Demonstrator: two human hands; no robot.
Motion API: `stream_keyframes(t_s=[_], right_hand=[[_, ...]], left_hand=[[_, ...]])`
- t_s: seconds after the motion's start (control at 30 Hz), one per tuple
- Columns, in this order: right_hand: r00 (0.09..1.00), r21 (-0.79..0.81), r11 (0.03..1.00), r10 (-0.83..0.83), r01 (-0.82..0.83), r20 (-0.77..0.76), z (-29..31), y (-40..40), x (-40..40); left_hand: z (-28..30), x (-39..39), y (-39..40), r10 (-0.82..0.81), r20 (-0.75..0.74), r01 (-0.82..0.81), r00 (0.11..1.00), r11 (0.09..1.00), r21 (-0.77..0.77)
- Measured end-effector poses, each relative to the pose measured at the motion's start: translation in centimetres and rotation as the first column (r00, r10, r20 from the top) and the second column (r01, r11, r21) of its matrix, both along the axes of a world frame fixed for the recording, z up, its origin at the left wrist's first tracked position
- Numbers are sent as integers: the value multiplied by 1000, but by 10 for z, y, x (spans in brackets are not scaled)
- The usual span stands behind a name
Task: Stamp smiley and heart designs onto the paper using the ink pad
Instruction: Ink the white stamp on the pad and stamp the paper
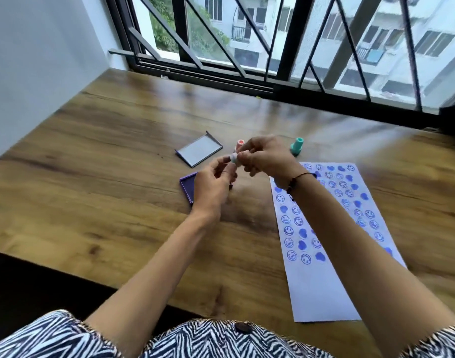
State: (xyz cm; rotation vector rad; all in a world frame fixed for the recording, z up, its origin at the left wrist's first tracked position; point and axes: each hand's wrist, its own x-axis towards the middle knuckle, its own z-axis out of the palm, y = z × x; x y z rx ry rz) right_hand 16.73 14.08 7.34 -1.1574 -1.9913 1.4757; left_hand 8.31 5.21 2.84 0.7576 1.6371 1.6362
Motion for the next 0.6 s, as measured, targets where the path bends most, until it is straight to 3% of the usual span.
stream_keyframes(t_s=[0.1, 0.23, 0.47, 0.6], right_hand=[[997, -87, 996, 20, -26, -74, -1, -14, -4], [994, -43, 999, -4, -1, -106, -9, -31, -15], [997, 359, 932, 68, -47, -47, -10, -49, -35], [996, 370, 925, 87, -83, 5, -6, -42, -38]], left_hand=[[-3, -6, -10, 2, -4, -2, 1000, 999, 40], [-7, -17, -25, 78, -12, -77, 997, 995, 66], [-3, -36, -43, 147, 194, -165, 970, 983, 82], [-11, -50, -54, 198, 232, -217, 952, 974, 58]])
